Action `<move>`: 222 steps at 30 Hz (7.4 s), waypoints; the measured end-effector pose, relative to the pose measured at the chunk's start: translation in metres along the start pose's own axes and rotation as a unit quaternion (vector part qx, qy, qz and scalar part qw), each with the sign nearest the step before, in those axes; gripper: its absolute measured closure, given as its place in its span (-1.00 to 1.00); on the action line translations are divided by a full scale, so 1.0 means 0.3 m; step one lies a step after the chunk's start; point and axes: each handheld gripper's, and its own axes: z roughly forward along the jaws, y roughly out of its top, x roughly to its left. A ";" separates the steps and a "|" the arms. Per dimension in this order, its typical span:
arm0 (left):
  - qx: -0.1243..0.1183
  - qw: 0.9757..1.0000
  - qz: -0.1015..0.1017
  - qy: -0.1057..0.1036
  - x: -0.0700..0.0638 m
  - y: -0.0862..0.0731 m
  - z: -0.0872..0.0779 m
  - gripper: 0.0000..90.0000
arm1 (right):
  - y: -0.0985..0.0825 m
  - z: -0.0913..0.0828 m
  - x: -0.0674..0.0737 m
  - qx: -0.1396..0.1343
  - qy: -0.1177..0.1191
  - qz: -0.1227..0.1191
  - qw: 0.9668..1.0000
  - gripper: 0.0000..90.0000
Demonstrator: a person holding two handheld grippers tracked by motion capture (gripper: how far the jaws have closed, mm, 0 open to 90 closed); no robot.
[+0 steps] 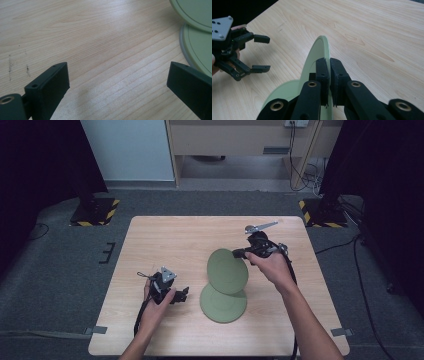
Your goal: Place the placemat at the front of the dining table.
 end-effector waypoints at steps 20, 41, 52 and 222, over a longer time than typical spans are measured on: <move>-0.006 1.000 -0.014 0.000 0.021 0.002 0.008 -0.91 | 0.058 -0.018 -0.037 -0.037 -0.007 0.022 0.999 0.92; -0.012 1.000 -0.023 0.000 0.055 0.029 0.022 -0.91 | 0.115 0.000 -0.175 -0.078 -0.047 0.075 0.993 0.92; -0.013 1.000 -0.022 -0.004 0.062 0.027 0.025 -0.91 | 0.179 0.017 -0.188 -0.085 -0.067 0.077 0.991 0.92; -0.006 1.000 -0.017 0.018 0.106 0.001 -0.016 -0.94 | -0.227 -0.080 -0.252 -0.090 -0.215 0.101 0.967 -0.80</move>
